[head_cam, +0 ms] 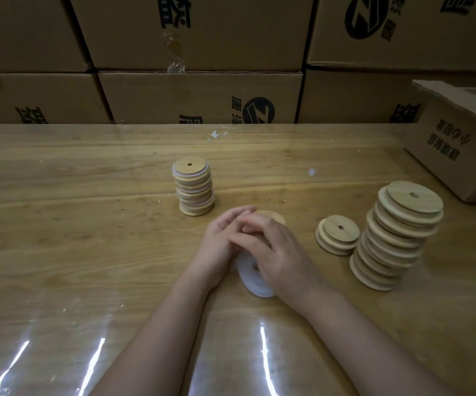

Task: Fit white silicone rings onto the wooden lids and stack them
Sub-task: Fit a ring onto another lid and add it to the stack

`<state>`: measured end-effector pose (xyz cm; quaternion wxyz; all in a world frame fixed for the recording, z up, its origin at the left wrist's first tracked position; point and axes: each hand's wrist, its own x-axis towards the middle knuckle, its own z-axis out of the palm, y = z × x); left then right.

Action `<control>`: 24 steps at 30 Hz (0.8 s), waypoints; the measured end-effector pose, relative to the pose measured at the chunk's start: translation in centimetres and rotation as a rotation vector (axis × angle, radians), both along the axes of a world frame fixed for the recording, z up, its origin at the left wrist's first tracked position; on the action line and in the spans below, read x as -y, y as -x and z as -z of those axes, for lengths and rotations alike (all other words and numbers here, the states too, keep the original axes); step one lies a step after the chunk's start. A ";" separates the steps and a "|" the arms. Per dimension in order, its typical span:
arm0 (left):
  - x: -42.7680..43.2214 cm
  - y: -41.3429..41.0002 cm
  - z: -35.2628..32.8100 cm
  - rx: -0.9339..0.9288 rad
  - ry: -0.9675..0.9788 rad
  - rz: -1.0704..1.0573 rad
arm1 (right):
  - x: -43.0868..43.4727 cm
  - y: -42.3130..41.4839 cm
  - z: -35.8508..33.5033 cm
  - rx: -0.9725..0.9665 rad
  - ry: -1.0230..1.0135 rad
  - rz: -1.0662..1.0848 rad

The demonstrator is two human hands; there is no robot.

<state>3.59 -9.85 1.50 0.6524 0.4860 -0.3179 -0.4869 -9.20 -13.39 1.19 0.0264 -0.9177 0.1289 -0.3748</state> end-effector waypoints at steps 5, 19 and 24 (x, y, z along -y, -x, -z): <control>0.6 -0.8 0.2 -0.058 0.004 -0.195 | 0.2 0.2 -0.1 0.181 -0.097 0.037; 0.8 -1.1 0.5 0.145 0.088 -0.360 | 2.2 0.7 0.3 -0.289 -0.738 0.038; 0.9 -0.9 0.6 0.188 0.100 -0.333 | 2.4 0.7 0.5 -0.193 -0.808 0.003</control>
